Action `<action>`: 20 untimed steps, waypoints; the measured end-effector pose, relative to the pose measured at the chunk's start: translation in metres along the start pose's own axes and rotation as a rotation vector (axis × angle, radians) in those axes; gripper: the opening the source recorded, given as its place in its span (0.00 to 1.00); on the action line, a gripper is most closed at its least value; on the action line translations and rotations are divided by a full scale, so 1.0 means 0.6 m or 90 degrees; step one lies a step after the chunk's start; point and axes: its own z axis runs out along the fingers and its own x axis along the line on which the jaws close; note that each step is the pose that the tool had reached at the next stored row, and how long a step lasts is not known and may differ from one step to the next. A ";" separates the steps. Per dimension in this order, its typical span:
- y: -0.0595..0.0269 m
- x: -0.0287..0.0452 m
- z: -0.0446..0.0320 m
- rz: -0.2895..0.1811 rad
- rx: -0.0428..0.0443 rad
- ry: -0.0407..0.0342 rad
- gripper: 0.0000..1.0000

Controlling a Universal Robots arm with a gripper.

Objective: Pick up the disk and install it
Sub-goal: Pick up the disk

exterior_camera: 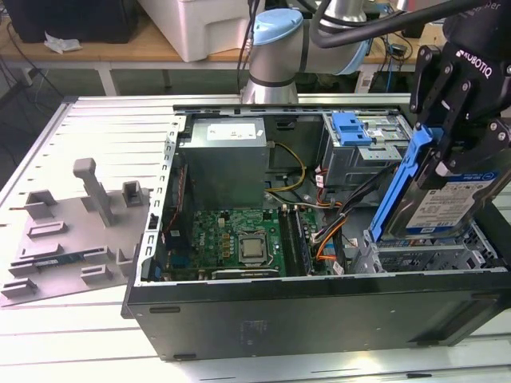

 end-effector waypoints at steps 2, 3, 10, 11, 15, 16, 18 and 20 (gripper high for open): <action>0.000 0.000 0.001 0.000 0.0000 -0.0001 0.37; 0.000 0.000 0.002 0.000 0.0000 0.0000 0.37; 0.000 0.000 0.006 0.000 0.0000 0.0000 0.37; 0.000 0.000 0.007 0.000 0.0000 0.0000 0.37; 0.000 0.000 0.009 0.000 0.0000 0.0000 0.37; 0.000 0.000 0.009 0.000 0.0000 0.0000 0.37; 0.000 0.000 0.011 0.000 0.0000 0.0000 0.37; 0.000 0.000 0.012 0.000 0.0000 0.0000 0.37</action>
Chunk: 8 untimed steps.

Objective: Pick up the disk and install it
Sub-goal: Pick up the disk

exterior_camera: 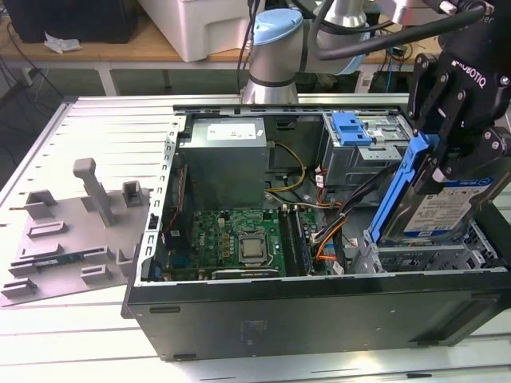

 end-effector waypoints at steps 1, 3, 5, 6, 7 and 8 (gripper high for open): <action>0.000 0.000 0.000 0.000 0.0000 0.0000 0.37; 0.000 0.000 0.002 0.000 0.0000 0.0000 0.37; 0.000 0.000 0.004 0.000 0.0000 -0.0001 0.37; 0.000 0.000 0.004 0.000 0.0000 0.0000 0.37; 0.000 0.000 0.005 0.000 0.0000 -0.0001 0.37; 0.000 0.000 0.006 0.000 0.0000 0.0000 0.37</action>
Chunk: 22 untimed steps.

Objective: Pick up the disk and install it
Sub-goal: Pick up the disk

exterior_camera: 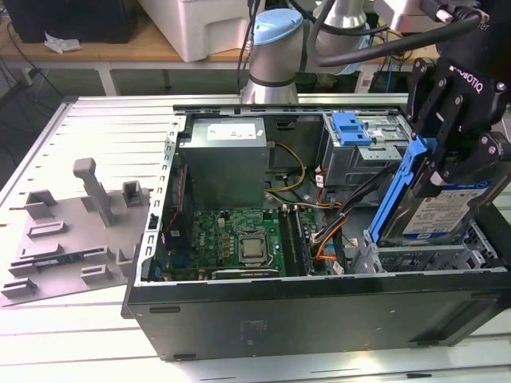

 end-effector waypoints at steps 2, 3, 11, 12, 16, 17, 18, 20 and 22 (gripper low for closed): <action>0.000 0.000 0.001 0.000 0.0000 0.0000 0.37; 0.000 0.000 0.001 0.000 0.0000 0.0000 0.37; 0.000 0.000 0.007 0.000 0.0000 0.0000 0.37; 0.000 0.000 0.008 0.000 0.0000 0.0000 0.37; -0.001 0.000 0.012 0.000 0.0000 0.0000 0.37; -0.001 0.000 0.012 0.000 0.0000 0.0000 0.37; -0.001 0.000 0.013 0.000 0.0000 0.0000 0.37; -0.001 0.001 0.015 0.000 0.0000 0.0000 0.37; -0.001 0.001 0.016 0.000 0.0000 0.0000 0.37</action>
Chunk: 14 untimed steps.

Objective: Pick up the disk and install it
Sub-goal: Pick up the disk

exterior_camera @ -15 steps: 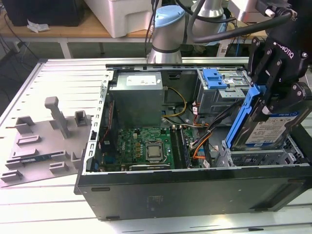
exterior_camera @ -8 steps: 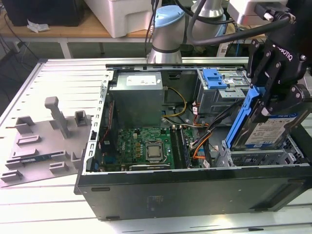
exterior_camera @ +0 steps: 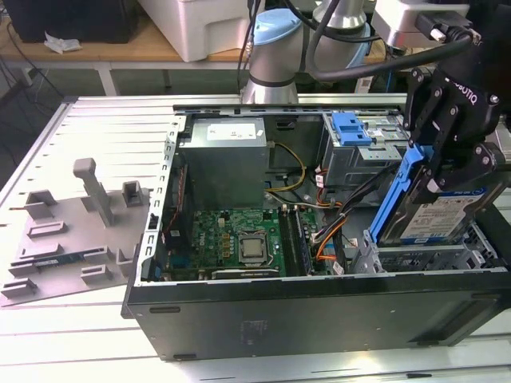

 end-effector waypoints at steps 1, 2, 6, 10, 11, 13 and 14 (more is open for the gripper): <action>0.000 0.000 0.001 0.000 0.0000 0.0000 0.37; 0.000 0.000 0.002 0.000 0.0000 0.0000 0.37; 0.000 0.000 0.005 0.000 0.0000 0.0000 0.37; 0.000 0.000 0.009 0.000 0.0000 0.0000 0.37; 0.000 0.000 0.010 0.000 0.0000 -0.0001 0.37; 0.000 0.001 0.013 0.000 0.0000 0.0000 0.37; 0.000 0.001 0.014 0.000 0.0000 0.0000 0.37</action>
